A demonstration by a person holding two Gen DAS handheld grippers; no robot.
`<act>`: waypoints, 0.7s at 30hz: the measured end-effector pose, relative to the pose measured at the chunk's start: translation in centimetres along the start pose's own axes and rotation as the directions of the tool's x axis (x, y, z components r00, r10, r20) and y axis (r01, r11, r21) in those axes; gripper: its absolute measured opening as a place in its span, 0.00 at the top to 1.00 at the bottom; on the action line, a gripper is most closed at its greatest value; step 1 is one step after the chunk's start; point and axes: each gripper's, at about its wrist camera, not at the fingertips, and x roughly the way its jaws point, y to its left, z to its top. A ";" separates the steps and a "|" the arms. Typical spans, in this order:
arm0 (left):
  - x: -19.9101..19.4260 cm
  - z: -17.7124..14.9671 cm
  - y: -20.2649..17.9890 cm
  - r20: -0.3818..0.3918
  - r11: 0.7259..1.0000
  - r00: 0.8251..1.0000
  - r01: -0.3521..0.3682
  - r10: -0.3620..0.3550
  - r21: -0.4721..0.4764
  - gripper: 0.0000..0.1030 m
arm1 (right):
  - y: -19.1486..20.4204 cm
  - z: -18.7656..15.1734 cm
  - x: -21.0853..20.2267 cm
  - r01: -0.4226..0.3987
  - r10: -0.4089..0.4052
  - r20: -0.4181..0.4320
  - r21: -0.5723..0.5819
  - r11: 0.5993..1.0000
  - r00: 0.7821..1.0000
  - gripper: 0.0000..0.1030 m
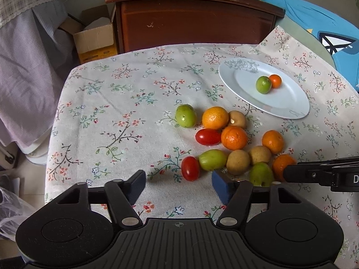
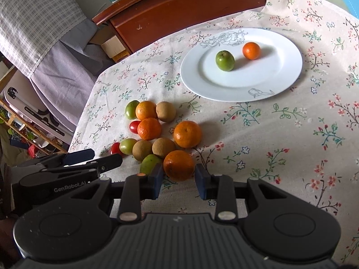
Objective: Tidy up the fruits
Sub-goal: 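Grasp a red cherry tomato with the left tool while the right grasps a tangerine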
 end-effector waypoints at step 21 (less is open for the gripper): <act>0.5 -0.2 -0.8 0.017 0.997 0.998 0.052 -0.053 0.048 0.76 | 0.3 0.0 0.9 -0.003 0.003 0.004 -0.011 1.000 1.000 0.71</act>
